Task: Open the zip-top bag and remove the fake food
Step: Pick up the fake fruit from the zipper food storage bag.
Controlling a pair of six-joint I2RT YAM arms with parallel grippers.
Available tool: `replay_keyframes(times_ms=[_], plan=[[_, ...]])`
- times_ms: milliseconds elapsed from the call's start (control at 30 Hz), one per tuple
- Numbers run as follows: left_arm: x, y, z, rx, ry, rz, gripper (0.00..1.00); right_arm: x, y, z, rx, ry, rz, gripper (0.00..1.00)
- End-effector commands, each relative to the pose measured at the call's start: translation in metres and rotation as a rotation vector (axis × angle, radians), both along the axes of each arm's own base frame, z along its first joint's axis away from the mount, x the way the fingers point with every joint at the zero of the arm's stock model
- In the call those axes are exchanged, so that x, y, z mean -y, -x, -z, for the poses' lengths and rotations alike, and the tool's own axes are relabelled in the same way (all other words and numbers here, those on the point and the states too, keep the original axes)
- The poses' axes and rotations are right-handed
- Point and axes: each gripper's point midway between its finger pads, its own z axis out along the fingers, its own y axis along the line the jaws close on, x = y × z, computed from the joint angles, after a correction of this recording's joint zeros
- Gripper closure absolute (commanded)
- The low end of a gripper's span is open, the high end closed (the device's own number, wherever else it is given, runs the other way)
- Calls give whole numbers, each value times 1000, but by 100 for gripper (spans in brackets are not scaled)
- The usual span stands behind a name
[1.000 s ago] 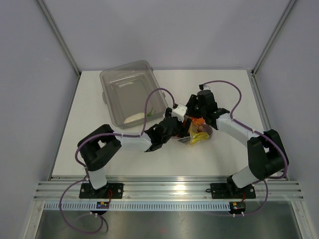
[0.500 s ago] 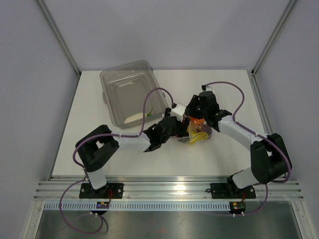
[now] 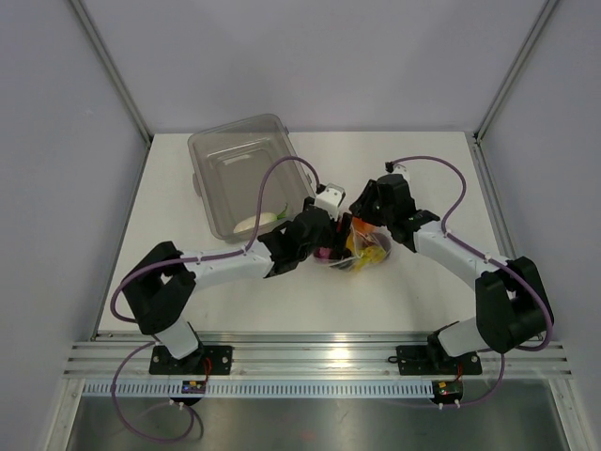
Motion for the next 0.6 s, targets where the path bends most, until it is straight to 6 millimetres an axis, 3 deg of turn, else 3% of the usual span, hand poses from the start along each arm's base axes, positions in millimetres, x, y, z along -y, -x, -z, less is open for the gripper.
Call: replay_keyframes(times_ms=[0, 133, 333, 400, 433, 467, 533, 567], plan=[[3, 1, -43, 14, 99, 10, 44, 4, -1, -18, 48, 2, 17, 54], [-4, -7, -37, -8, 104, -14, 45, 14, 5, -28, 63, 40, 31, 45], [-19, -22, -27, -36, 158, -57, 45, 25, 23, -48, 69, 55, 37, 8], [-22, -27, -28, -31, 175, -72, 46, 26, 25, -58, 49, 28, 63, 5], [-25, -30, -28, -28, 181, -83, 46, 32, 33, -50, -14, 49, 83, 3], [-26, -30, -24, -23, 192, -88, 46, 30, 31, -62, -31, 11, 122, 2], [-29, -34, -22, -16, 205, -103, 46, 30, 42, -52, -135, 11, 135, 2], [-28, -35, -19, -17, 215, -105, 46, 24, 43, -56, -157, -28, 140, 1]])
